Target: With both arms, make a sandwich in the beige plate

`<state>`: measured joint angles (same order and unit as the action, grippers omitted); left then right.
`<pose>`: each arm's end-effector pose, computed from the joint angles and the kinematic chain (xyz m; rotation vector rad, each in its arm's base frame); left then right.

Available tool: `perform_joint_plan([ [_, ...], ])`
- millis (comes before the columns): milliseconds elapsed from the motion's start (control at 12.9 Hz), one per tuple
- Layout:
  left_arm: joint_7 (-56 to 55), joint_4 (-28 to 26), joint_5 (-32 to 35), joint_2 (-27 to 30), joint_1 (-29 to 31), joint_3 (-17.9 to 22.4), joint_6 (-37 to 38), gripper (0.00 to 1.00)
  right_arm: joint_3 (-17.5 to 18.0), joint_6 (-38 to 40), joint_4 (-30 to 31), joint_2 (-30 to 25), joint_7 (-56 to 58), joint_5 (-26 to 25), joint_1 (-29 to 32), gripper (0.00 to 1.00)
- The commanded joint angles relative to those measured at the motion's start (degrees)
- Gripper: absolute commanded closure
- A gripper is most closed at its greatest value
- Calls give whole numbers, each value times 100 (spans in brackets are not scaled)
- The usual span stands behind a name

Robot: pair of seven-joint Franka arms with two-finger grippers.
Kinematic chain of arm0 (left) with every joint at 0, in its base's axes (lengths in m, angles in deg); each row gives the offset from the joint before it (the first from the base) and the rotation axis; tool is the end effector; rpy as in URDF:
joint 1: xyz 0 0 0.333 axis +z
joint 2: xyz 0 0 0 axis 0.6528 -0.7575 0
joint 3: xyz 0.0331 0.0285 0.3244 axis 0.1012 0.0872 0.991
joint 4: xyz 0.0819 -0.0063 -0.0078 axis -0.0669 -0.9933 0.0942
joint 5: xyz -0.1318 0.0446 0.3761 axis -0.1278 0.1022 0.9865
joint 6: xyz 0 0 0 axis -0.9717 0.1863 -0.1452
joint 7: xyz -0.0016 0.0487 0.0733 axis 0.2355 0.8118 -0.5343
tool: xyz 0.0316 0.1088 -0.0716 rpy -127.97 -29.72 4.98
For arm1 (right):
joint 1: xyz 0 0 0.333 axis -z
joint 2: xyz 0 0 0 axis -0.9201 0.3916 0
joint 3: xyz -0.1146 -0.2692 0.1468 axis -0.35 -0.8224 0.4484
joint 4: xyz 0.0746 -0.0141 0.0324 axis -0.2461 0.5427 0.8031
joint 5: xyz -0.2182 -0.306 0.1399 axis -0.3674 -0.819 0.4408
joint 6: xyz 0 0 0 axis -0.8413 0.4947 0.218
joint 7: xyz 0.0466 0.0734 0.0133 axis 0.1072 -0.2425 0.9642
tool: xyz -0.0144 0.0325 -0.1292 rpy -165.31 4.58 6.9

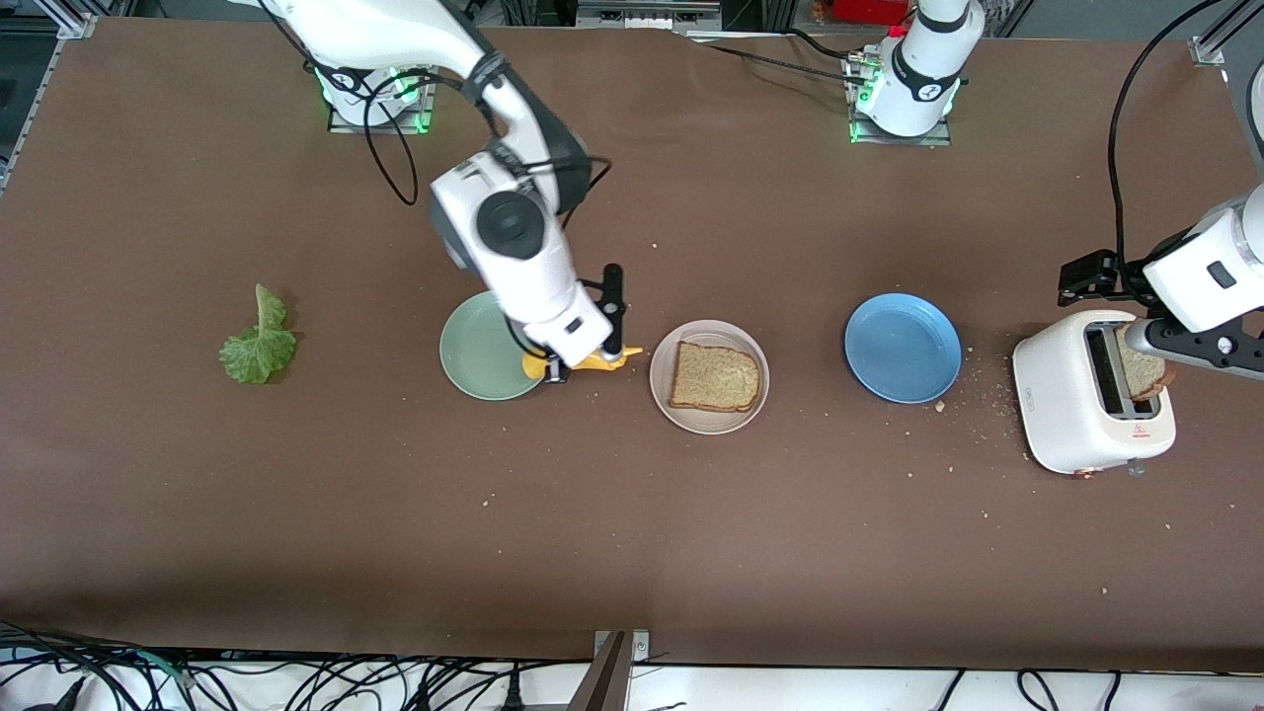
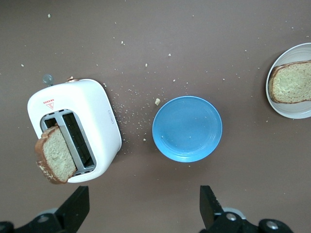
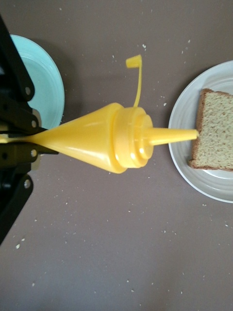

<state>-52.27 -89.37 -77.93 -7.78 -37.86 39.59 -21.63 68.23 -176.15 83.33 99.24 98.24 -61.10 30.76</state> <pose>0.6290 -0.0077 0.5531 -3.0707 0.3717 0.2294 0.5787 0.4630 0.3115 2.0977 2.1493 0.0933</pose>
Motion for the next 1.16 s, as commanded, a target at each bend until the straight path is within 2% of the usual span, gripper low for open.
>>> perform_joint_plan([
  [0, -10, -80, -69, 96, 9, 9, 27, 0, -93, 44, -259, 365, -817, -1070, -537, 100],
  [232, -1, -80, -69, 96, 9, 9, 27, 0, -101, 79, -259, 691, -1538, -2169, -1003, 100],
  [620, -1, -80, -69, 96, 9, 9, 27, 0, -216, 649, -522, 1104, -1935, -3348, -1470, 100],
  [1007, -1, -80, -69, 96, 9, 9, 27, 0, -260, 817, -936, 1158, -1821, -3288, -1400, 100],
  [1085, -1, -80, -69, 96, 9, 9, 27, 0, -268, 861, -936, 1114, -1699, -3105, -1278, 100],
])
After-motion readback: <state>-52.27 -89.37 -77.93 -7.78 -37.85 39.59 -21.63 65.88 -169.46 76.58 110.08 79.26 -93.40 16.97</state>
